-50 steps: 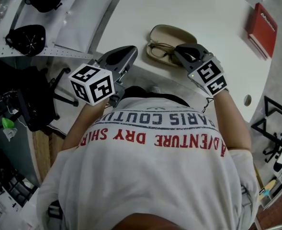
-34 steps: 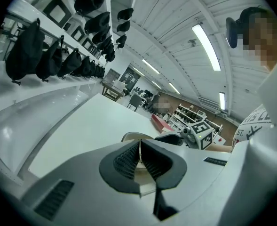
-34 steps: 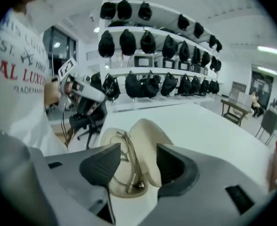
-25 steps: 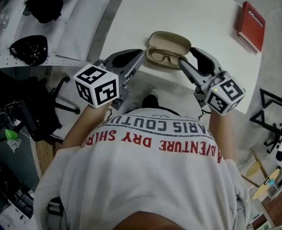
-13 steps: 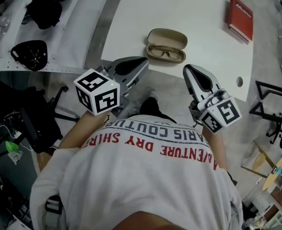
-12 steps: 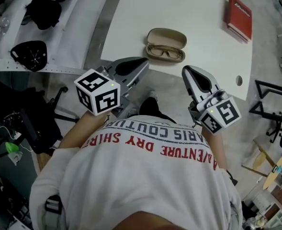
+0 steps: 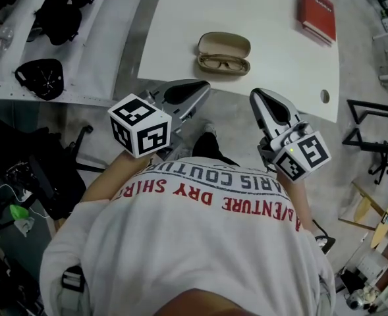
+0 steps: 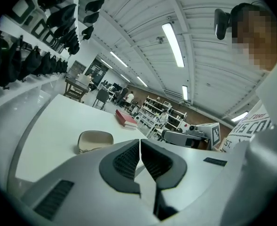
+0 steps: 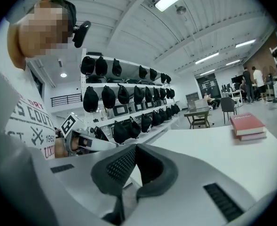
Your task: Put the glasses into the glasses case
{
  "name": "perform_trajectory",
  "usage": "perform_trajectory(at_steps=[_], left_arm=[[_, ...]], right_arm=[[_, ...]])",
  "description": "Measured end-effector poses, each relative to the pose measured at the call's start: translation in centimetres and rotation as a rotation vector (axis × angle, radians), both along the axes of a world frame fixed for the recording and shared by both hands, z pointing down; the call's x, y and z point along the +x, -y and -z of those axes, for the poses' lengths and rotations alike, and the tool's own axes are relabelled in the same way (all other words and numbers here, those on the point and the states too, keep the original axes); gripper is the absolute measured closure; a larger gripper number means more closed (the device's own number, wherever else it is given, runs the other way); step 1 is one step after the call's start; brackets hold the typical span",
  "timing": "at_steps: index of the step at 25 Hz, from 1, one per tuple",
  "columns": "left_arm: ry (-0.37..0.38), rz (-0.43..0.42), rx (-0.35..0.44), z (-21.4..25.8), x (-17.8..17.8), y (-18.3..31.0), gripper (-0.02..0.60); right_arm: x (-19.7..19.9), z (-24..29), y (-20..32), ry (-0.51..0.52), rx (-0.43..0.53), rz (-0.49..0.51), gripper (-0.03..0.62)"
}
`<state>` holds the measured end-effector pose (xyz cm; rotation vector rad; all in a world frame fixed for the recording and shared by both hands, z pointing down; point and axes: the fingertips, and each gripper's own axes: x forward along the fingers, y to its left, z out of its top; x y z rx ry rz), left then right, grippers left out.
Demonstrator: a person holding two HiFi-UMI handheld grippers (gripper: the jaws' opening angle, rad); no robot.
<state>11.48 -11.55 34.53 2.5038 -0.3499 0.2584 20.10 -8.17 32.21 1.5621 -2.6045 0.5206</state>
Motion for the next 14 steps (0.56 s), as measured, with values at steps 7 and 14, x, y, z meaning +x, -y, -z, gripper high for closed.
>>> perform_trajectory(at_steps=[7, 14], left_arm=[[0.001, -0.009, 0.040, 1.0, -0.1, -0.7, 0.552], [0.006, -0.005, 0.054, 1.6, 0.0, -0.9, 0.552]], right_arm=[[-0.4, 0.5, -0.6, 0.007, 0.007, 0.003, 0.571], [0.0, 1.0, -1.0, -0.008, 0.014, 0.005, 0.571]])
